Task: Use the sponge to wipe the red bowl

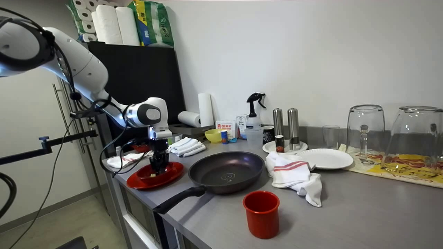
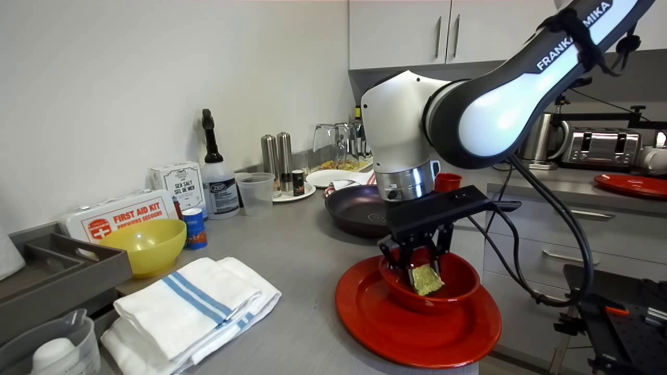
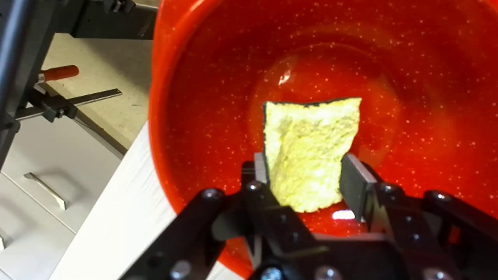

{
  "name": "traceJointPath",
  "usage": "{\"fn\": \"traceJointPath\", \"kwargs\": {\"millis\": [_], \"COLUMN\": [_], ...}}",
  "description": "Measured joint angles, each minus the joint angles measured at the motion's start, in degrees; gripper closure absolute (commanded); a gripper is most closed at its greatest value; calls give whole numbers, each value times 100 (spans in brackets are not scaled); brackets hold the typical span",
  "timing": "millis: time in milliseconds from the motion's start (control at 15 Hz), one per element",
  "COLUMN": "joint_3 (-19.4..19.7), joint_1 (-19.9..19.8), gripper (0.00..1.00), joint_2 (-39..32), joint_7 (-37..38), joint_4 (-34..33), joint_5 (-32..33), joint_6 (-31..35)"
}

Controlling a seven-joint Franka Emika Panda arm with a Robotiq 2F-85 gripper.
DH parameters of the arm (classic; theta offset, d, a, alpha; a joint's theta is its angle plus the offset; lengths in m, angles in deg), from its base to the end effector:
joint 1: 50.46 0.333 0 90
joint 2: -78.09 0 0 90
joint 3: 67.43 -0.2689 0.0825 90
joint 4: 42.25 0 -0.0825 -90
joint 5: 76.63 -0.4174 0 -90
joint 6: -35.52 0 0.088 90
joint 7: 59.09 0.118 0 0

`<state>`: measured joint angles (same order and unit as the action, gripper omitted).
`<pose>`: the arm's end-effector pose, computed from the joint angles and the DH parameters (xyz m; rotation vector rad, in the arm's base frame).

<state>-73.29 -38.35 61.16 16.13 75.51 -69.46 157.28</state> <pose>0.5456 0.1714 0.1976 2.6228 -1.3034 -0.1520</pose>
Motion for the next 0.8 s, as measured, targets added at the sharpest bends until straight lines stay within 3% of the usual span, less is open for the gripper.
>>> {"fn": "traceJointPath", "kwargs": {"millis": [333,800], "joint_3": [12,74], "joint_1": [10,21], "gripper": [77,77], "joint_2": [-35,-102], "joint_7": [6,124], "joint_4": [-48,63], "joint_5": [3,-8], "joint_6": [68,1654]}}
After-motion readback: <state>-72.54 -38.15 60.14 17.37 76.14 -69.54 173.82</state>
